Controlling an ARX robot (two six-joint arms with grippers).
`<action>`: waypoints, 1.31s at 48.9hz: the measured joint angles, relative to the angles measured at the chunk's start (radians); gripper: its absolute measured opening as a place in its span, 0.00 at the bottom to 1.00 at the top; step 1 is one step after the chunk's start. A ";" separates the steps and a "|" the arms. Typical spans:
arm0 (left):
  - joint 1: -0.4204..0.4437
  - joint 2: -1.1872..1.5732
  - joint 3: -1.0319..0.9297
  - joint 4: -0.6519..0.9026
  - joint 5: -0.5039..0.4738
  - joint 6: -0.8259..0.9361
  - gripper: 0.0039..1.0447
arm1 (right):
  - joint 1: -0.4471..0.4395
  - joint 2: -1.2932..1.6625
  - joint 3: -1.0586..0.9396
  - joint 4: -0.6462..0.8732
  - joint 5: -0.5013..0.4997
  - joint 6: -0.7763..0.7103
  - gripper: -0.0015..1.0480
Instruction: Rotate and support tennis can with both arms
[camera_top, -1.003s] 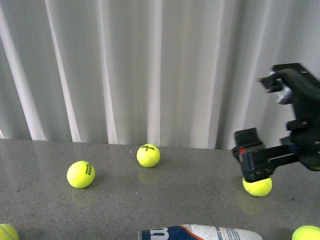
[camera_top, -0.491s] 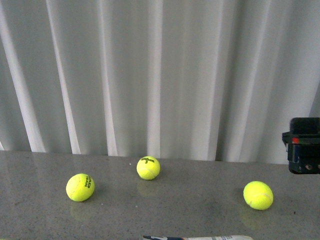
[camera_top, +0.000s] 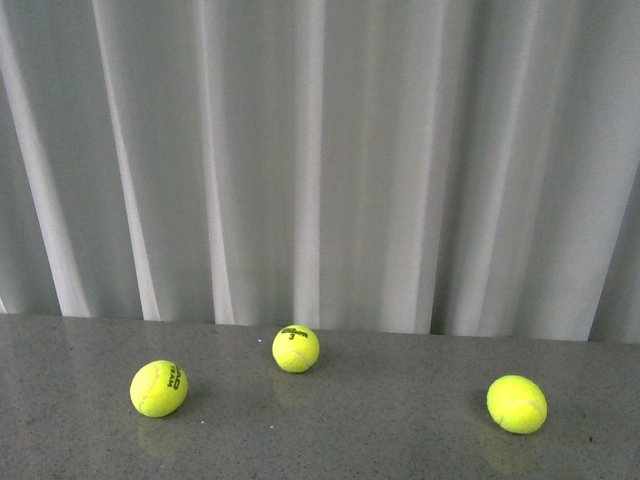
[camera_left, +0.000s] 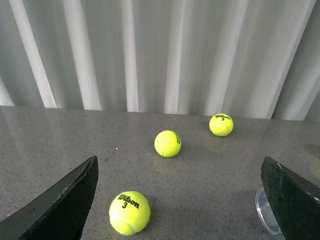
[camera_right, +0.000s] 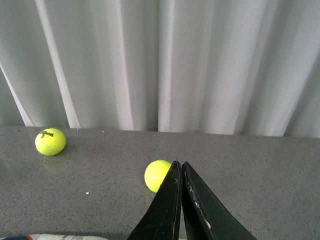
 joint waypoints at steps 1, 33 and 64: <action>0.000 0.000 0.000 0.000 0.000 0.000 0.94 | -0.003 -0.013 -0.008 -0.005 -0.002 0.001 0.03; 0.000 0.000 0.000 0.000 0.000 0.000 0.94 | -0.089 -0.489 -0.175 -0.312 -0.084 0.000 0.03; 0.000 0.000 0.000 0.000 0.000 0.000 0.94 | -0.089 -0.800 -0.175 -0.606 -0.085 0.000 0.03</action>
